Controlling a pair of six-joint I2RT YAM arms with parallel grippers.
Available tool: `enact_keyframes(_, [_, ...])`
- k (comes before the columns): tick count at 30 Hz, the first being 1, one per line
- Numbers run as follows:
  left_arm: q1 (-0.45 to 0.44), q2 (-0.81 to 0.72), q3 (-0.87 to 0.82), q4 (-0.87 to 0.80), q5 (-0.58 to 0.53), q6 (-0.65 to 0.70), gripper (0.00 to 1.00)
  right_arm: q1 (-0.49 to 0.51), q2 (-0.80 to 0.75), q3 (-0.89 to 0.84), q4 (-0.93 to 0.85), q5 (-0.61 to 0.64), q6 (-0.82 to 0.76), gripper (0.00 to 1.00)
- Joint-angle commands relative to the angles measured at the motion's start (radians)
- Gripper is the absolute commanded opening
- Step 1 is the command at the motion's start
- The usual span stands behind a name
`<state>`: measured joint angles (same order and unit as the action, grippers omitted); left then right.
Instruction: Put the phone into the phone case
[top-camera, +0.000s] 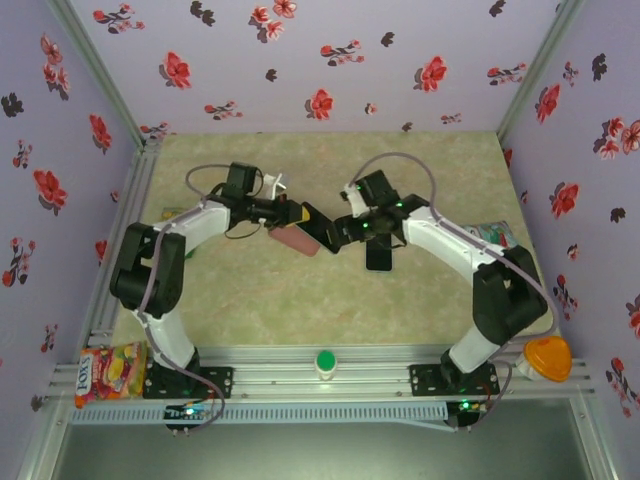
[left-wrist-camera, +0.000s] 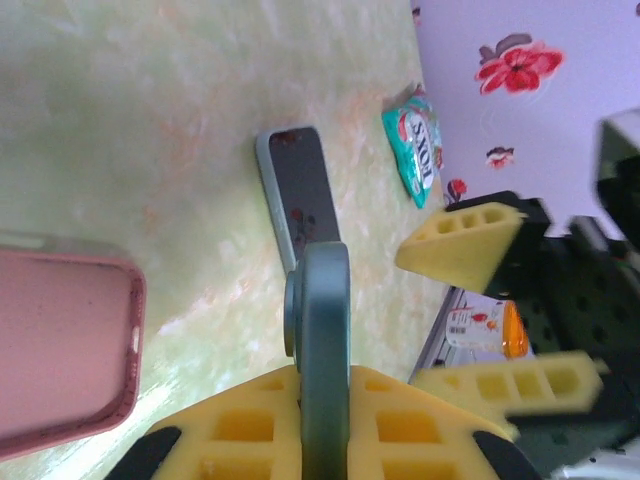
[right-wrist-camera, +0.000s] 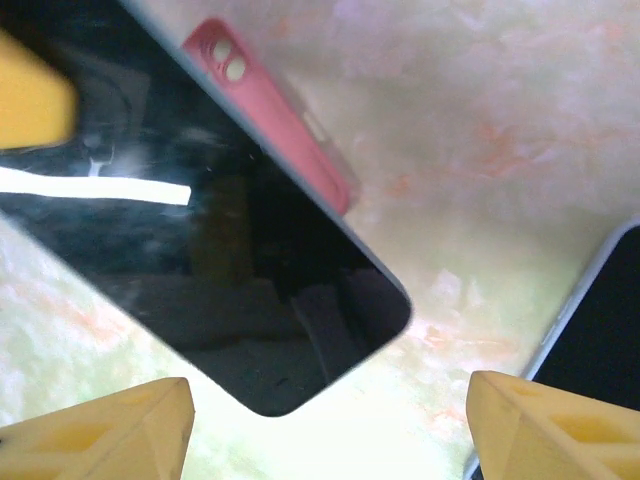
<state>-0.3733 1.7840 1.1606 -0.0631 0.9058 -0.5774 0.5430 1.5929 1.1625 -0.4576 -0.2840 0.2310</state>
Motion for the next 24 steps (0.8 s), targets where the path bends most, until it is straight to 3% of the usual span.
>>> enact_keyframes(1, [-0.006, -0.084, -0.021, 0.086, -0.036, -0.094, 0.00, -0.053, -0.053, -0.094, 0.193, -0.183, 0.188, 0.74])
enact_keyframes(6, [-0.005, -0.142, -0.073, 0.209, -0.083, -0.237, 0.00, -0.134, -0.086, -0.246, 0.491, -0.332, 0.397, 0.82])
enact_keyframes(16, [-0.004, -0.210, -0.149, 0.339, -0.114, -0.398, 0.00, -0.192, -0.033, -0.412, 1.013, -0.455, 0.702, 0.80])
enact_keyframes(24, [-0.009, -0.224, -0.192, 0.423, -0.107, -0.478, 0.00, -0.191, 0.025, -0.422, 1.115, -0.488, 0.748, 0.71])
